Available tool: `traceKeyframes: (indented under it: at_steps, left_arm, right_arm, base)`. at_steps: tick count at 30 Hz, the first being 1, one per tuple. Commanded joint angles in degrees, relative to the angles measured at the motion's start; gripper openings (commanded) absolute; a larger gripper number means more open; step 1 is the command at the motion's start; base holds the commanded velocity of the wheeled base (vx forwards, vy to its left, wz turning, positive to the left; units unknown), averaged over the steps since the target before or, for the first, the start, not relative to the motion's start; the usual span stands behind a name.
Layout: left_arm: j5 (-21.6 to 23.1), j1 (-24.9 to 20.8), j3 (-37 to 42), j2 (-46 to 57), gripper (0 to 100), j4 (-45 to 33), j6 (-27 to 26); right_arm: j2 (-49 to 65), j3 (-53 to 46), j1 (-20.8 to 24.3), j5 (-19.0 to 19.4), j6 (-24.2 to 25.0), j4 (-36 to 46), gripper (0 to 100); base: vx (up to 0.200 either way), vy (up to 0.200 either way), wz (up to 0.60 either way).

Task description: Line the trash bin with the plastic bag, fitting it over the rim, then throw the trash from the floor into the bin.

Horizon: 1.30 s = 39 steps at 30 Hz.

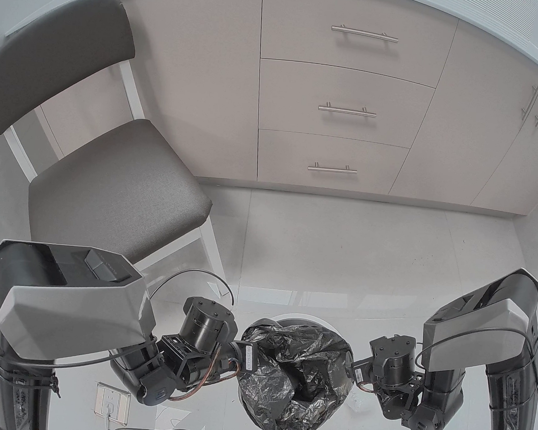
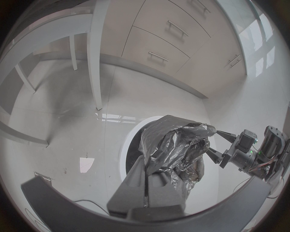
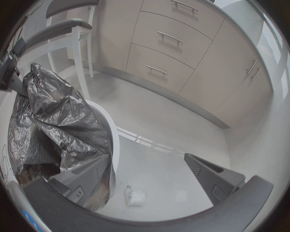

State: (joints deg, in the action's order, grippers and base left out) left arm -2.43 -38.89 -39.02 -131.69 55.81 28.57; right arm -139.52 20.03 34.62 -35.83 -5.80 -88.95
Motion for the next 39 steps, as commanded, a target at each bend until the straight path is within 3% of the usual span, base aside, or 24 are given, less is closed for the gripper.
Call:
traceKeyframes:
  at_steps: [1,12,20,31,35,36,39]
  left_arm:
    - [0.05,0.92,-1.41,-1.55,0,0.0,-0.98]
    - [0.05,1.1,-4.04,-2.95,0,-0.09,-2.91]
    - [0.14,2.33,-5.19,-4.01,0,-0.7,-6.69]
    - [0.14,4.61,-8.0,-5.06,0,-1.23,-7.31]
    - [0.23,5.58,-10.99,-5.41,0,-5.01,-7.31]
    - [0.23,5.58,-11.16,-5.41,100,-5.1,-7.31]
    - [0.32,5.58,-12.13,-5.59,100,-6.06,-7.31]
  right_arm:
    - [-1.1,1.5,-0.26,-0.03,0.18,-1.05,100]
    - [-2.33,4.49,-2.98,-0.12,0.62,-1.05,100]
    - [-2.95,6.07,-2.98,-0.12,3.78,-1.05,100]
    - [-5.15,8.97,-2.54,-0.12,7.74,-1.05,100]
    - [-6.2,10.64,-2.63,-0.21,9.67,-1.05,100]
    - [-6.2,10.73,-2.63,-0.12,9.76,-1.05,100]
    - [-6.2,11.08,-2.98,-0.21,10.11,-1.05,100]
  base:
    - [0.0,0.0,0.0]
    - [0.0,0.0,0.0]
    - [0.0,0.0,0.0]
    - [0.0,0.0,0.0]
    - [0.0,0.0,0.0]
    - [0.0,0.0,0.0]
    - [0.0,0.0,0.0]
